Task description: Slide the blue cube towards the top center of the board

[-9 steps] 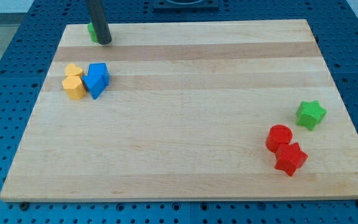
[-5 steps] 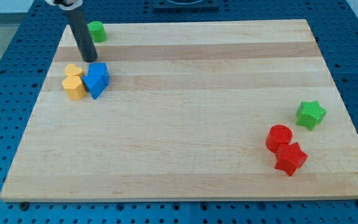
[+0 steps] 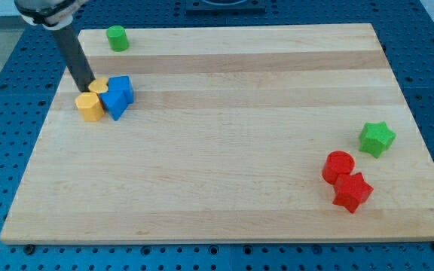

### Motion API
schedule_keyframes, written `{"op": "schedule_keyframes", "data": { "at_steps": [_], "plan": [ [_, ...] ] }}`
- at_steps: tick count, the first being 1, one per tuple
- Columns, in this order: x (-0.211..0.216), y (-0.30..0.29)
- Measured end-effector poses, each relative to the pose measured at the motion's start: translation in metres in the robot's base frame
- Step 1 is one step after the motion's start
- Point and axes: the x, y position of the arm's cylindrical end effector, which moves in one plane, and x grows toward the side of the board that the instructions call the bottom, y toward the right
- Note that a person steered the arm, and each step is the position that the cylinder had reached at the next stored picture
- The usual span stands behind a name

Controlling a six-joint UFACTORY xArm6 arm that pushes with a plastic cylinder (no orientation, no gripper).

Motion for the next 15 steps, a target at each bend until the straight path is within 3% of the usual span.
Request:
{"op": "schedule_keyframes", "data": {
  "at_steps": [2, 5, 9, 11, 15],
  "plan": [
    [0.021, 0.053],
    [-0.01, 0.127],
    [0.018, 0.256],
    [0.004, 0.261],
    [-0.063, 0.231]
  ]
}}
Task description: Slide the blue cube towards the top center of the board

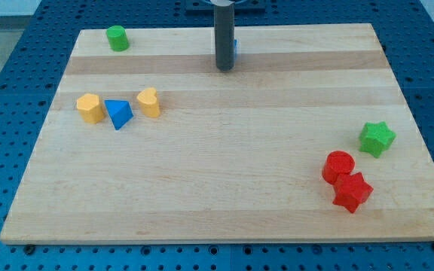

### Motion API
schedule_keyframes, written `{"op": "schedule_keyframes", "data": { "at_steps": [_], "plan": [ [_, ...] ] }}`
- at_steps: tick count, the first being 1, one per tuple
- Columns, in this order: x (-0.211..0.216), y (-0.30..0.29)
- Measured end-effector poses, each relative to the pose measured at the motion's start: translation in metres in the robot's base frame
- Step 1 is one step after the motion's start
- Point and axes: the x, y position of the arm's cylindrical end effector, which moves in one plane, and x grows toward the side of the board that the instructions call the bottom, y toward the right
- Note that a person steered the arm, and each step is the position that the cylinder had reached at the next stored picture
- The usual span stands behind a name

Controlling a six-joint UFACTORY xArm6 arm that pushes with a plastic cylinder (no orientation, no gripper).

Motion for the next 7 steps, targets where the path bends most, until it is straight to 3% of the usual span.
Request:
{"op": "schedule_keyframes", "data": {
  "at_steps": [5, 6, 7],
  "plan": [
    [-0.033, 0.0],
    [-0.031, 0.0],
    [0.001, 0.014]
  ]
}}
